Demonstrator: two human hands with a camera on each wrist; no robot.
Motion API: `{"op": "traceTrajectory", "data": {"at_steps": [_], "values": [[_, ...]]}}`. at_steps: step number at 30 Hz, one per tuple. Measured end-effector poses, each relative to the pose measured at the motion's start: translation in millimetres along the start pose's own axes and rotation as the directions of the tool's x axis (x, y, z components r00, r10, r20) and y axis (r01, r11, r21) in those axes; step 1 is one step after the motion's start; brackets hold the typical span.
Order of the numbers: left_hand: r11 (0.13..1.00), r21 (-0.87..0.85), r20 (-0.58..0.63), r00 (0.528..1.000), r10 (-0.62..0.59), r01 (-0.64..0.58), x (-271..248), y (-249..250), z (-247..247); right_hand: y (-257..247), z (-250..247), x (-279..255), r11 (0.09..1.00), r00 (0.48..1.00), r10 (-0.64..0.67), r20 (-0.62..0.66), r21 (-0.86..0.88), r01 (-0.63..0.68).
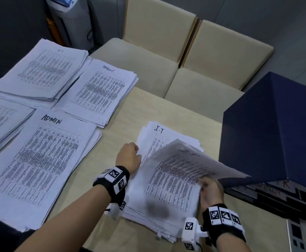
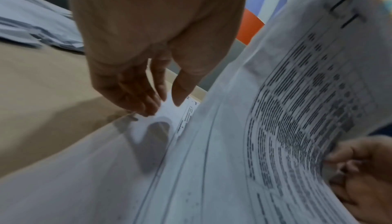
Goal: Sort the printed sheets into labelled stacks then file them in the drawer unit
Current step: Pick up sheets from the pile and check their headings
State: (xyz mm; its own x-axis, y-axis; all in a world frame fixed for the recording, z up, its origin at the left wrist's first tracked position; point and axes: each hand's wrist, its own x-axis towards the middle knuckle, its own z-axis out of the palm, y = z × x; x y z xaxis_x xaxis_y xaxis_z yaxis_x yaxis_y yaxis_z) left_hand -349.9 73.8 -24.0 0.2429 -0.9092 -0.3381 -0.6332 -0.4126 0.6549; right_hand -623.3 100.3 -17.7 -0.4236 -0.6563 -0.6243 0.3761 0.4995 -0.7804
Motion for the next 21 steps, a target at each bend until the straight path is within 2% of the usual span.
{"op": "traceTrajectory", "data": {"at_steps": [3,6,9,11,14,16,18,21], "values": [[0.984,0.178,0.039,0.999,-0.027,0.020,4,1,8,0,2,0,1.000,0.999,-0.022,0.045,0.019,0.021],[0.971,0.235,0.097,0.992,-0.075,0.050,4,7,11,0,0,2,0.999,0.998,0.024,0.054,0.022,-0.026],[0.976,0.217,0.132,0.991,0.005,-0.034,5,10,10,3,-5,6,0.998,1.000,0.017,0.009,-0.057,-0.017],[0.986,0.126,0.156,0.984,0.088,-0.108,3,10,9,1,-4,2,0.997,1.000,0.018,0.002,-0.076,-0.018],[0.966,-0.185,0.173,0.962,0.212,-0.179,-6,14,1,-5,3,-8,0.997,0.998,0.041,-0.043,-0.057,-0.044],[0.909,-0.402,0.195,0.959,0.206,-0.113,-12,16,-7,-6,5,-14,0.996,0.997,0.038,-0.065,-0.075,-0.043],[0.839,-0.544,0.247,0.952,0.181,-0.018,-16,15,-11,-6,5,-18,0.995,0.998,0.006,-0.070,-0.096,-0.013],[0.816,-0.577,0.291,0.943,0.159,0.040,-19,15,-18,-3,5,-17,0.996,0.994,-0.018,-0.111,-0.090,0.008]]}}
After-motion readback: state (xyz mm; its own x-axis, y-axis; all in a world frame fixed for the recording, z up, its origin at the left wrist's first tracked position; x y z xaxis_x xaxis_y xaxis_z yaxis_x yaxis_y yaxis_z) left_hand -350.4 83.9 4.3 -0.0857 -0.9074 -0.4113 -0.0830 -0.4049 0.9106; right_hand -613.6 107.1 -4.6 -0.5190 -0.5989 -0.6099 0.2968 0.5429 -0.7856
